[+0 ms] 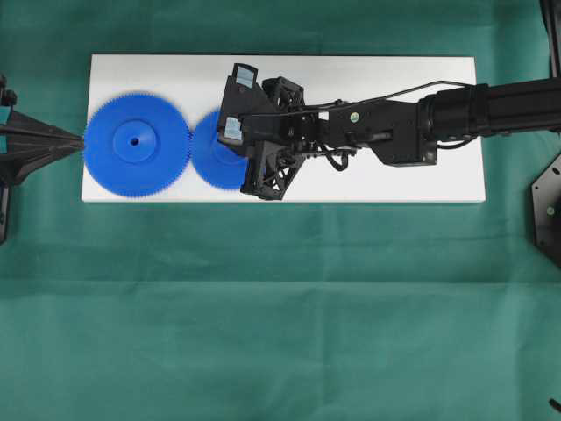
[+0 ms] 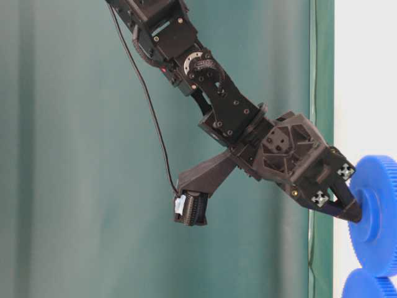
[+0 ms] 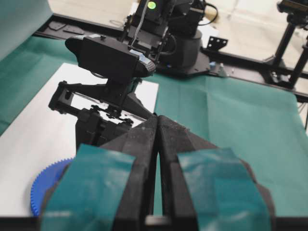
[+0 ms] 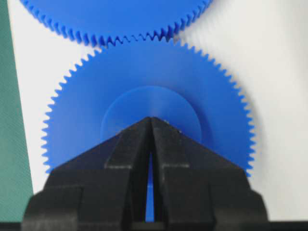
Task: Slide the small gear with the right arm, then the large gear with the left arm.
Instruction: 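Slide the small gear back right to its starting spot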
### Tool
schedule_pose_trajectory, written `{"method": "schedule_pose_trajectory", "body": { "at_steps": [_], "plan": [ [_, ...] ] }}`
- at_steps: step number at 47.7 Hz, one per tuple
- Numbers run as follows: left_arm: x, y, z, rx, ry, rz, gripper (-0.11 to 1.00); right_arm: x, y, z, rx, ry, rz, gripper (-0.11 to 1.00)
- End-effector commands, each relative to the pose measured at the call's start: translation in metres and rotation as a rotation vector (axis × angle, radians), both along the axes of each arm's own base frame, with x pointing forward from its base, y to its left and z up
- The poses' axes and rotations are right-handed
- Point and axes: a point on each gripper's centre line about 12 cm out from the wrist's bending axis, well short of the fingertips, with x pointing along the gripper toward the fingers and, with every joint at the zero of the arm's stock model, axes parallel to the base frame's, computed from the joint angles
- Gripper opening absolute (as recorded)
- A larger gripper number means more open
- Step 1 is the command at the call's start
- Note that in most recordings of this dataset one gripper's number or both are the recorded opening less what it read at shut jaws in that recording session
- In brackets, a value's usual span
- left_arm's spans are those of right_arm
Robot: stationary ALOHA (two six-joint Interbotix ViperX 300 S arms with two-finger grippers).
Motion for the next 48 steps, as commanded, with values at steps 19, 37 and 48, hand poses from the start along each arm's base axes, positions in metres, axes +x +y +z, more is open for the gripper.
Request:
{"method": "schedule_pose_trajectory", "body": {
  "at_steps": [19,37,48],
  "plan": [
    [0.002,0.000,0.004,-0.004,-0.005,0.000,0.00,-0.011,0.008,0.002,0.003,0.024,0.009,0.50],
    [0.000,0.000,0.001,-0.008,0.001,0.000,0.00,-0.060,0.006,-0.011,0.033,0.099,-0.034,0.50],
    [-0.001,0.000,-0.003,-0.037,0.006,-0.001,0.00,-0.151,-0.003,-0.025,0.128,0.162,-0.212,0.50]
  ]
}}
